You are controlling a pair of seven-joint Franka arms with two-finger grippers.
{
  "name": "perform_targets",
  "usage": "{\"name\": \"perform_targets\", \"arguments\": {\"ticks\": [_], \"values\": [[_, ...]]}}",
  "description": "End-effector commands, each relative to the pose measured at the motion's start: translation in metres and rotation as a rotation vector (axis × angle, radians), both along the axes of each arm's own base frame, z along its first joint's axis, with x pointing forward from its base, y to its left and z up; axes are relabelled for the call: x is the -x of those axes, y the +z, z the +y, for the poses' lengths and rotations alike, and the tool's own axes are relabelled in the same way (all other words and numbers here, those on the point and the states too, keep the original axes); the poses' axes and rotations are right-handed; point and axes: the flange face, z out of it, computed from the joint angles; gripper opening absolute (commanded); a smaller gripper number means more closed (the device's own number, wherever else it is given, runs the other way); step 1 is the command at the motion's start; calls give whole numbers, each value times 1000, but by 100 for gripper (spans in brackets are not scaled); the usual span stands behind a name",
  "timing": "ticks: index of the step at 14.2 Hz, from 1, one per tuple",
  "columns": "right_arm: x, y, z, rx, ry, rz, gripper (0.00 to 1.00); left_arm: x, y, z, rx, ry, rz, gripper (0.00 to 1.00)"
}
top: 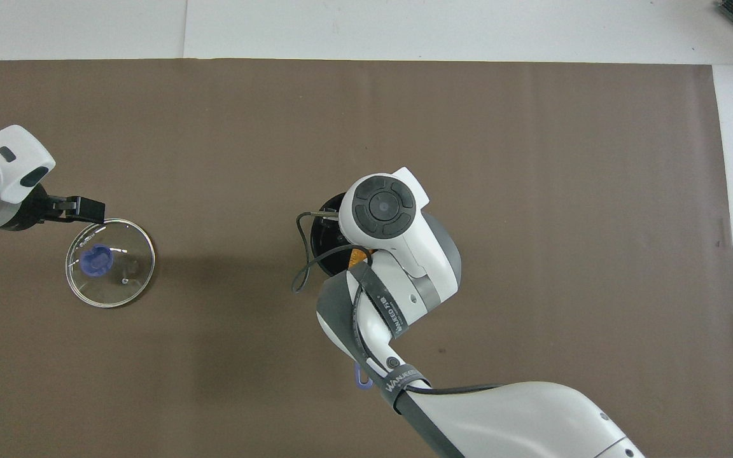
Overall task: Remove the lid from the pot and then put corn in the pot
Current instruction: 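Release the corn into the pot with the right gripper while the left gripper withdraws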
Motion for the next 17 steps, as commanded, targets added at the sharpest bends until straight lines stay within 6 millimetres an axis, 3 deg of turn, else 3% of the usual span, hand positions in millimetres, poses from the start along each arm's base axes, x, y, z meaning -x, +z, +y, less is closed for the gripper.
{"name": "perform_targets", "arguments": {"ticks": [1, 4, 5, 8, 10, 17], "values": [[6, 28, -2, -12, -37, -4, 87, 7, 27, 1, 16, 22, 16, 100], [3, 66, -23, -16, -46, -12, 89, 20, 54, -3, 17, 16, 2, 100], [-1, 81, -36, -17, -52, -23, 100, 23, 67, -4, 17, 14, 3, 100], [-9, 128, -84, -15, -23, -32, 100, 24, 109, -5, 16, 9, 0, 100], [-13, 146, -111, -7, -9, -29, 100, 23, 136, -6, 17, 7, 11, 100], [-18, 210, -192, 16, -10, -106, 100, 32, 154, -4, 19, 13, 22, 100]]}}
